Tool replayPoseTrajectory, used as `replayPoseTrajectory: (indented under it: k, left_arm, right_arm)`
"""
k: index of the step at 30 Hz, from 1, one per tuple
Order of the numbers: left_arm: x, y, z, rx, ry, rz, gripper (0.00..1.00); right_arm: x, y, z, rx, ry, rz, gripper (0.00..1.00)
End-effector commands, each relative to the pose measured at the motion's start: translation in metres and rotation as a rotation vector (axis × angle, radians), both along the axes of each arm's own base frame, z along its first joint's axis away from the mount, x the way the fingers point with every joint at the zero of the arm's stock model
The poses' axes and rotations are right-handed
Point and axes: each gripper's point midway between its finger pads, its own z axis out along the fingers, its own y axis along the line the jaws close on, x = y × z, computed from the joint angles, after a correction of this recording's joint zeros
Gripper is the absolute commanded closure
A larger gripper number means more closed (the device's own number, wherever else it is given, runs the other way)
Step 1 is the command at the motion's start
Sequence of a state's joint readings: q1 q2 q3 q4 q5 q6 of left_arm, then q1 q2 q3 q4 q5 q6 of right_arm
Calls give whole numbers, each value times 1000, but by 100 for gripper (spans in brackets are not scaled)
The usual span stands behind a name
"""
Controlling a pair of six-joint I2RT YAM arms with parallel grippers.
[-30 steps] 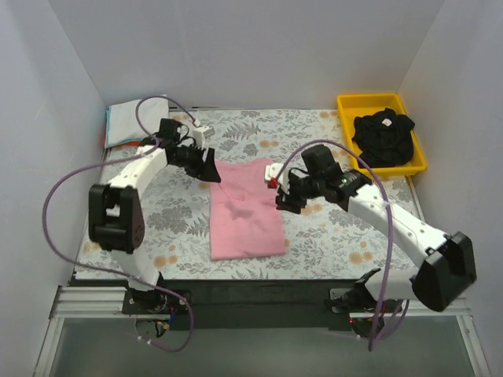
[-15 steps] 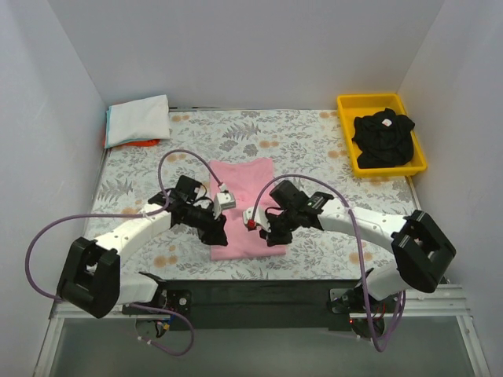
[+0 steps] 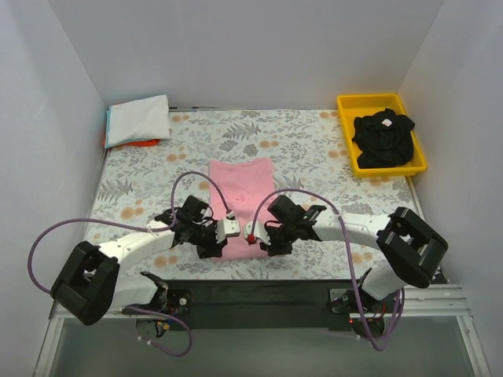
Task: Fold and stack the t-shirts
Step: Fold the tshirt
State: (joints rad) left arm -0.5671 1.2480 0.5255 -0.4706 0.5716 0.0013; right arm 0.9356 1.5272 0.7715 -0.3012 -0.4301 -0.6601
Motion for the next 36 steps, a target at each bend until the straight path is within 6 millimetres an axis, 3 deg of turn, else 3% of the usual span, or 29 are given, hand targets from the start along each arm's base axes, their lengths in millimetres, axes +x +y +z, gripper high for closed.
replayPoseTrajectory:
  k: [1,4,7,12,16,21,26,30,36]
  left_arm:
    - [-11,29,-23,125,-40,-36,81]
    - [-15,36,-22,127,-78,-52,81]
    - [-11,26,-2,61,-121,-54,77]
    - [4,3,52,-65,-196,-63,64]
    - [-4,-3,69,-114,-207,-123,61]
    - [-14,12,51,-77,-277,-207,60]
    - [-9,12,37,-54,-266,-189,50]
    - [-6,14,27,-24,-237,-178,50]
    - [-19,25,8,9,-233,-218,53]
  right_arm:
    - [-3,-28,-16,-85,-33,-18,85]
    - [-2,-29,-2,-43,-64,-25,81]
    - [4,-31,16,1,-103,-36,75]
    - [13,-32,46,52,-187,27,67]
    - [16,-22,68,117,-236,66,56]
    - [15,-3,67,125,-245,89,44]
    - [10,0,40,80,-249,139,43]
    - [2,0,26,49,-241,176,42]
    - [-13,-9,10,16,-212,211,43]
